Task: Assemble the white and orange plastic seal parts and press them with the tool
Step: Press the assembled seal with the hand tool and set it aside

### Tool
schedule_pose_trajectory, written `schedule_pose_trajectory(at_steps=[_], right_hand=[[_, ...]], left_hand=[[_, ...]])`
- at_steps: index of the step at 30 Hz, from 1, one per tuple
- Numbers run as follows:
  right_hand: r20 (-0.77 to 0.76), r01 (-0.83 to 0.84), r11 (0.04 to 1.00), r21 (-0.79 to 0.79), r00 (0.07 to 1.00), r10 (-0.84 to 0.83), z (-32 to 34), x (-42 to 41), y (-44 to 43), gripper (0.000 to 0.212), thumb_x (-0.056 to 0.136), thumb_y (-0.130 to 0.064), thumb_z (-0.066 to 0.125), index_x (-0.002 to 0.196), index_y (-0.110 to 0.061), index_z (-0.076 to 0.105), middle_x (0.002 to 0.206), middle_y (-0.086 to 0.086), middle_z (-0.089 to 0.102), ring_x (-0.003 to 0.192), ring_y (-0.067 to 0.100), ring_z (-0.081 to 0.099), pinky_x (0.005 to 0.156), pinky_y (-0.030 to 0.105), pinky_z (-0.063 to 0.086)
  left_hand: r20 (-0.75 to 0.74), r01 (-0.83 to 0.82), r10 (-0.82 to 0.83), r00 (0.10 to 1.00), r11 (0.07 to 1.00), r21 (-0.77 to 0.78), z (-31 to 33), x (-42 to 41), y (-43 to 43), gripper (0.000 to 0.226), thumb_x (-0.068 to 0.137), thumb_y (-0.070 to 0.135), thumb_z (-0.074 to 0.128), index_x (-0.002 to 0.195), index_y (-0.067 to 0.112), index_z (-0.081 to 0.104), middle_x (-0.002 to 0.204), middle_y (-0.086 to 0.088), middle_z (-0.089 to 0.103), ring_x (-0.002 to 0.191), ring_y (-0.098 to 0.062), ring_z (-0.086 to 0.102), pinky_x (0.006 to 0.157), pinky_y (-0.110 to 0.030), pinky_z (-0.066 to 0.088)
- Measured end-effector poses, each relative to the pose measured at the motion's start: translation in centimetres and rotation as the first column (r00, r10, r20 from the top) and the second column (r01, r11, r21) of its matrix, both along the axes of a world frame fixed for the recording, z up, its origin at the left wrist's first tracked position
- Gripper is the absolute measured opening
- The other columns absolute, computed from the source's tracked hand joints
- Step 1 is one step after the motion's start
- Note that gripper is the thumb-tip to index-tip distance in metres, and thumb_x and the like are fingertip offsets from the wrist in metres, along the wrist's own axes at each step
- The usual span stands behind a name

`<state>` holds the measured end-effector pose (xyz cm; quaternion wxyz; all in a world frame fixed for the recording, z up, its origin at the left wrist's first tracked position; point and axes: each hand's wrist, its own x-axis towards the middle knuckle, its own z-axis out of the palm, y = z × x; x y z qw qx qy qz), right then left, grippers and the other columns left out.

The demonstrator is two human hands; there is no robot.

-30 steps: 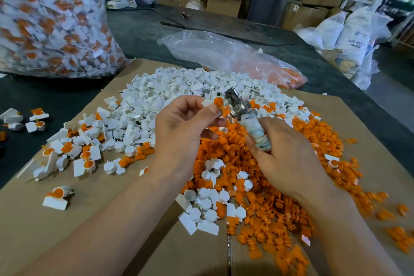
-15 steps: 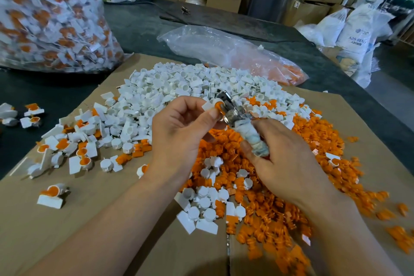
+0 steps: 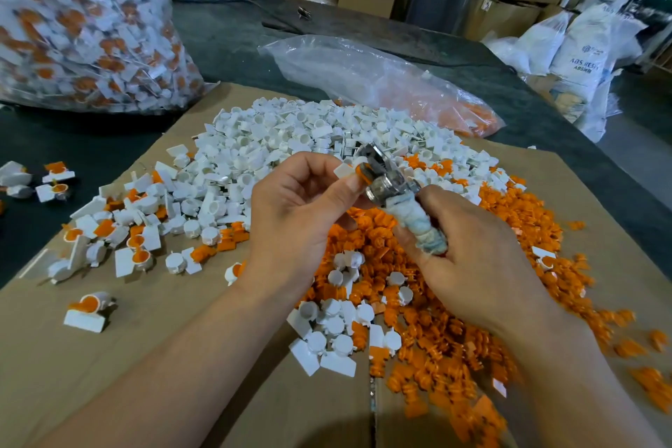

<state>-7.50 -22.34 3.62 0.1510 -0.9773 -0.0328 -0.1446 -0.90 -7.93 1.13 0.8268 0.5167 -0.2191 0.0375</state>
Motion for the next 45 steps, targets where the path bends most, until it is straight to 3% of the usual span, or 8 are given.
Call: schedule_pose_trajectory(at_steps=[11,18,22,26,30,34,39,45], right_hand=[[-0.025,-0.046,0.992,0.115,0.998,0.050,-0.2,0.1,-0.2,0.009,0.085,-0.032,0.054,0.089,-0.030,0.046,0.075,-0.014,0.046,0.079,0.003,0.045,0.058,0.021,0.034],[-0.051,-0.065,0.982,0.178,0.996,0.075,0.0,-0.1,0.1,0.010,0.082,-0.043,0.047,0.085,-0.034,0.043,0.067,-0.009,0.051,0.068,0.007,0.050,0.048,0.029,0.037],[-0.051,-0.067,0.975,0.210,0.996,0.079,0.0,0.0,0.2,0.013,0.084,-0.036,0.052,0.078,-0.037,0.040,0.063,-0.005,0.052,0.064,0.011,0.051,0.055,0.033,0.038],[-0.041,-0.061,0.972,0.228,0.997,0.072,-0.2,0.0,0.4,0.009,0.085,-0.032,0.055,0.085,-0.032,0.046,0.062,-0.003,0.054,0.060,0.014,0.051,0.053,0.036,0.037],[-0.046,-0.046,0.978,0.206,0.997,0.057,-0.3,0.3,0.6,0.019,0.086,-0.025,0.059,0.081,-0.033,0.043,0.061,-0.004,0.053,0.062,0.013,0.050,0.052,0.036,0.037],[-0.043,-0.029,0.983,0.183,0.998,0.038,-0.4,0.4,0.8,0.017,0.085,-0.024,0.060,0.082,-0.031,0.044,0.060,-0.005,0.052,0.058,0.014,0.050,0.048,0.037,0.037],[-0.057,-0.012,0.988,0.152,0.998,0.021,-0.3,0.5,0.9,0.018,0.085,-0.019,0.062,0.085,-0.028,0.047,0.063,-0.005,0.054,0.053,0.013,0.051,0.049,0.043,0.043],[-0.024,-0.022,0.990,0.136,0.999,0.025,-0.5,0.3,1.0,0.018,0.082,-0.014,0.064,0.086,-0.023,0.049,0.060,-0.003,0.054,0.049,0.014,0.049,0.045,0.041,0.041]], left_hand=[[-0.028,0.008,-0.009,1.000,1.000,-0.017,0.1,0.0,0.2,0.010,0.069,0.013,0.062,0.074,0.007,0.057,0.055,0.008,0.064,0.052,-0.004,0.060,0.047,-0.020,0.050],[-0.038,0.016,-0.016,0.999,1.000,-0.020,0.2,0.0,0.3,0.010,0.068,0.011,0.062,0.074,0.005,0.056,0.055,0.008,0.064,0.050,-0.004,0.060,0.048,-0.020,0.051],[-0.055,0.017,-0.019,0.998,0.999,-0.039,0.3,0.0,0.3,0.009,0.067,0.010,0.062,0.072,0.006,0.056,0.054,0.006,0.063,0.049,-0.007,0.060,0.050,-0.020,0.051],[-0.073,0.007,-0.011,0.997,0.999,-0.047,0.4,-0.1,0.4,0.009,0.066,0.010,0.062,0.071,0.006,0.056,0.054,0.004,0.063,0.049,-0.009,0.060,0.050,-0.021,0.052],[-0.098,-0.005,0.000,0.995,0.998,-0.055,0.5,-0.1,0.4,0.008,0.067,0.008,0.061,0.071,0.004,0.055,0.053,0.002,0.062,0.047,-0.010,0.060,0.048,-0.020,0.051],[-0.109,-0.008,0.003,0.994,0.999,-0.052,0.5,0.0,0.5,0.011,0.076,-0.005,0.059,0.070,0.004,0.055,0.053,0.001,0.062,0.046,-0.011,0.059,0.047,-0.020,0.050],[-0.125,-0.017,0.012,0.992,0.999,-0.044,0.5,-0.1,0.5,0.015,0.078,-0.008,0.058,0.070,0.004,0.055,0.052,0.001,0.062,0.045,-0.011,0.059,0.047,-0.019,0.050],[-0.121,-0.036,0.028,0.992,0.998,-0.059,0.8,-0.5,0.6,0.007,0.068,0.007,0.063,0.069,0.005,0.056,0.052,0.002,0.062,0.045,-0.010,0.058,0.048,-0.020,0.051]])
